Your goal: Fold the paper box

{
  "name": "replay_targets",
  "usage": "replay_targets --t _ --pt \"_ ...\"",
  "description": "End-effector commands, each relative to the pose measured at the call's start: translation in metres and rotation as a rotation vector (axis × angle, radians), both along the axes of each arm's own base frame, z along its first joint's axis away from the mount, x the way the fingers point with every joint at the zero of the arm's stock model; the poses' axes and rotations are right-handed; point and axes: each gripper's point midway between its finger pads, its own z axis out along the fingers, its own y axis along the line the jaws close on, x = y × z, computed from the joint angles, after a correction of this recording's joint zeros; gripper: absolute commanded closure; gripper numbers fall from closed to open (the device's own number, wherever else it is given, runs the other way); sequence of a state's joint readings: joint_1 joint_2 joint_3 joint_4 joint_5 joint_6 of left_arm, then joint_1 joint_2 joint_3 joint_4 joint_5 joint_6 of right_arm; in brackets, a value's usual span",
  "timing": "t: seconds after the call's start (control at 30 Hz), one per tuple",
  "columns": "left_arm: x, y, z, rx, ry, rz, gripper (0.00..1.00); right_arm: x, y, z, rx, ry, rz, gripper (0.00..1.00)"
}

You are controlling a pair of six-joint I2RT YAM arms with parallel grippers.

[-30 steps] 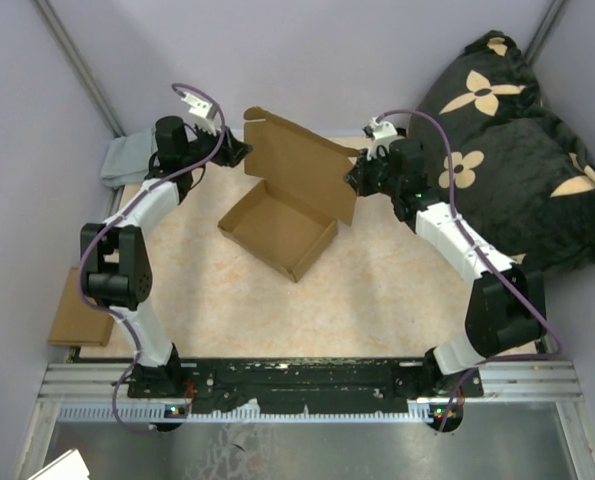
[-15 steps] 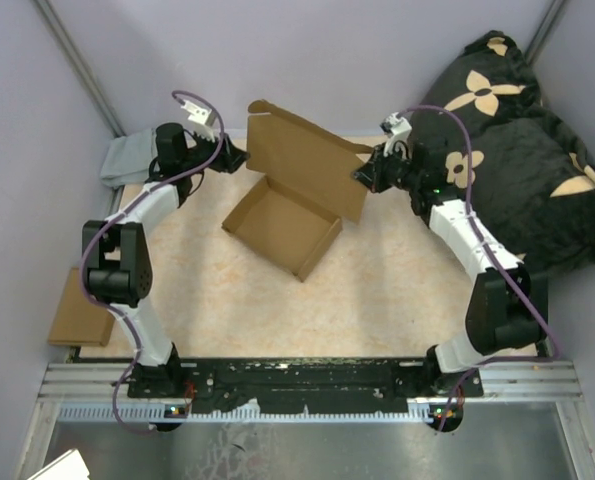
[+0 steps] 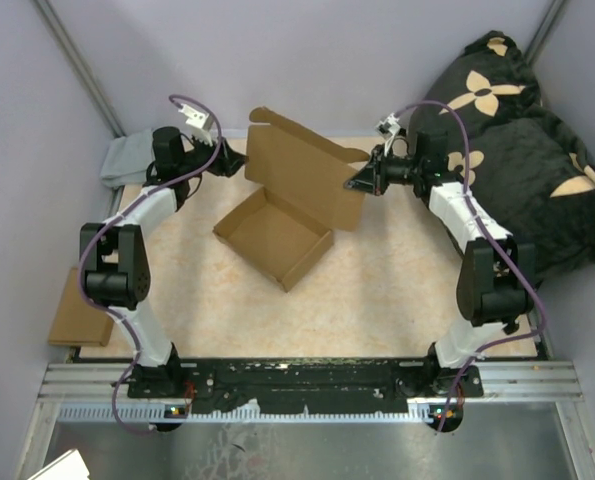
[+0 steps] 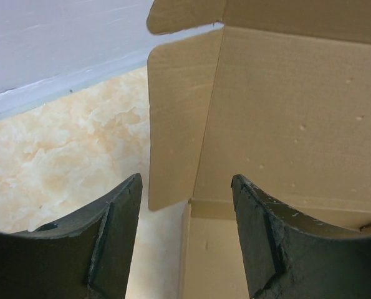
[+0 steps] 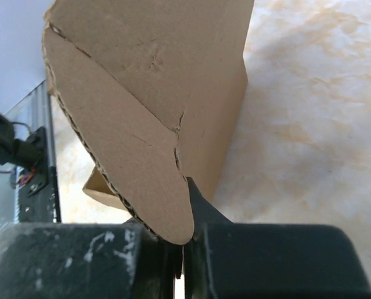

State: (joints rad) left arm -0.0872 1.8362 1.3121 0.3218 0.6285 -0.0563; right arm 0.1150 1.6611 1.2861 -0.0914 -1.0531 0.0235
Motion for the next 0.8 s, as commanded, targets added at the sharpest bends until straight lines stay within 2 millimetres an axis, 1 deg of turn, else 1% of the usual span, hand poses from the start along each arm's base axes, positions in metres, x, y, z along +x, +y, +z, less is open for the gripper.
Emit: replay_targets --t 0.0,0.27,0.37,0.5,0.57,0.63,0.73,0.77 --pt "0.002 -0.003 0.011 -0.015 -0.040 -0.032 0.34 -0.018 0.012 0.016 0.080 0.002 0.176 1.00" --pt "0.004 -0.009 0.003 -0.036 -0.022 -0.070 0.34 -0.036 0.014 0.012 0.116 0.055 0.247 1.00" --pt "0.004 -0.010 -0.001 -0.037 -0.012 -0.077 0.35 -0.038 0.014 0.008 0.112 0.073 0.245 1.00" --pt "0.001 -0.012 -0.003 -0.052 -0.006 -0.092 0.40 -0.036 0.014 0.006 0.102 0.086 0.241 1.00" --pt "0.001 -0.013 -0.004 -0.063 -0.003 -0.096 0.44 -0.034 0.014 0.006 0.097 0.090 0.240 1.00" --pt "0.000 -0.015 -0.004 -0.072 0.001 -0.107 0.50 -0.032 0.014 0.005 0.088 0.095 0.233 1.00" --pt "-0.006 -0.021 0.000 -0.090 -0.004 -0.153 0.62 -0.026 0.013 0.003 0.066 0.100 0.205 1.00" --pt "-0.009 -0.022 0.001 -0.096 -0.002 -0.166 0.69 -0.022 0.013 0.001 0.051 0.105 0.178 1.00"
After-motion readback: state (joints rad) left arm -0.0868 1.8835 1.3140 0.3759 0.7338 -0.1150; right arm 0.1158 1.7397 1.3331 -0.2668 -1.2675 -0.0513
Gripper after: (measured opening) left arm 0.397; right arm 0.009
